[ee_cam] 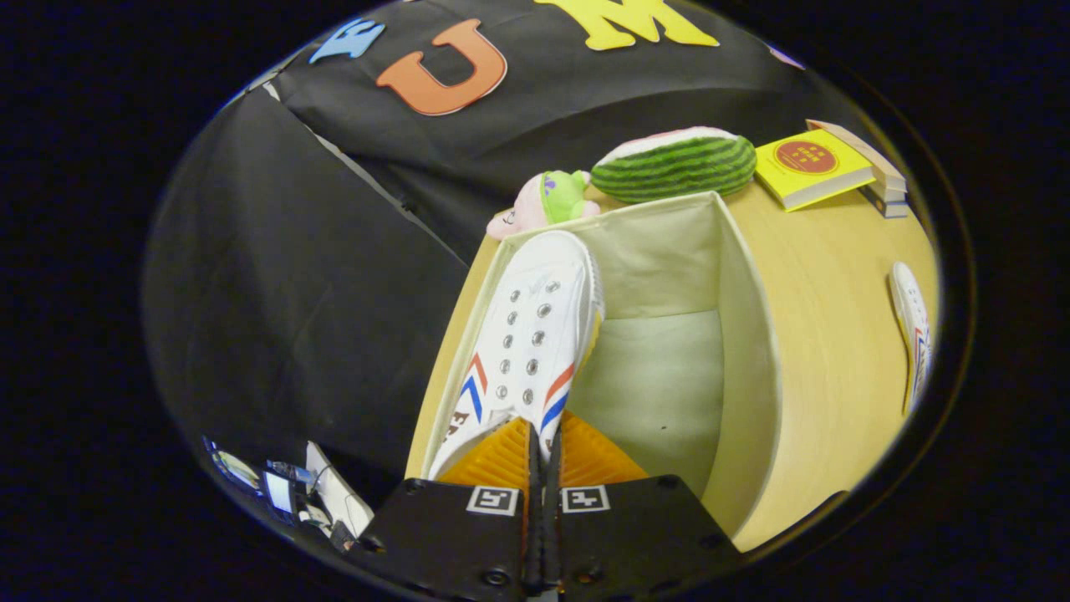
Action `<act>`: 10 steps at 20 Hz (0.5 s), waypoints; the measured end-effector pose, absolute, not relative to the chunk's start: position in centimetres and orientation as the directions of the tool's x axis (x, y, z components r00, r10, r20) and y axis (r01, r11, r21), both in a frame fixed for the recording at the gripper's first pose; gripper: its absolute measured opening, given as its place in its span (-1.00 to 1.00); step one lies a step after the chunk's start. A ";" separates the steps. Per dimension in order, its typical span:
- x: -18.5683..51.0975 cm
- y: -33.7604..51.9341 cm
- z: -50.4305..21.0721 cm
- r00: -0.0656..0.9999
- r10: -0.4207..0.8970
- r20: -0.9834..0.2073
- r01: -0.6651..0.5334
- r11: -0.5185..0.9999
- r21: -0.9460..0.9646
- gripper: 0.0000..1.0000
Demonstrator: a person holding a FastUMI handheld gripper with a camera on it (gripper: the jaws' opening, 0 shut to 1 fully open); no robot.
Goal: Open the storage box then place both shoes into the box .Put the left shoe in first, then the right shoe, with the right side of both shoes facing outward in a uniform manner.
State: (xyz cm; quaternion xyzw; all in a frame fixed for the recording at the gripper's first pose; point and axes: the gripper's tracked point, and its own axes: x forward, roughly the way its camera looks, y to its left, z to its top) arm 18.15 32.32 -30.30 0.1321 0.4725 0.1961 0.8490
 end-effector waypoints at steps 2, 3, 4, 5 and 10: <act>17.3 32.1 -30.0 0.467 0.453 -0.760 -0.304 0.889 0.343 -0.48; 18.0 32.0 -29.6 0.504 0.454 -0.734 -0.341 0.886 0.314 -0.10; 19.0 30.9 -29.3 0.554 0.417 -0.721 -0.354 0.901 0.249 0.28; 19.9 29.5 -28.8 0.598 0.368 -0.712 -0.354 0.918 0.178 0.66; 19.4 23.6 -24.2 0.666 0.316 -0.676 -0.375 0.925 0.063 1.00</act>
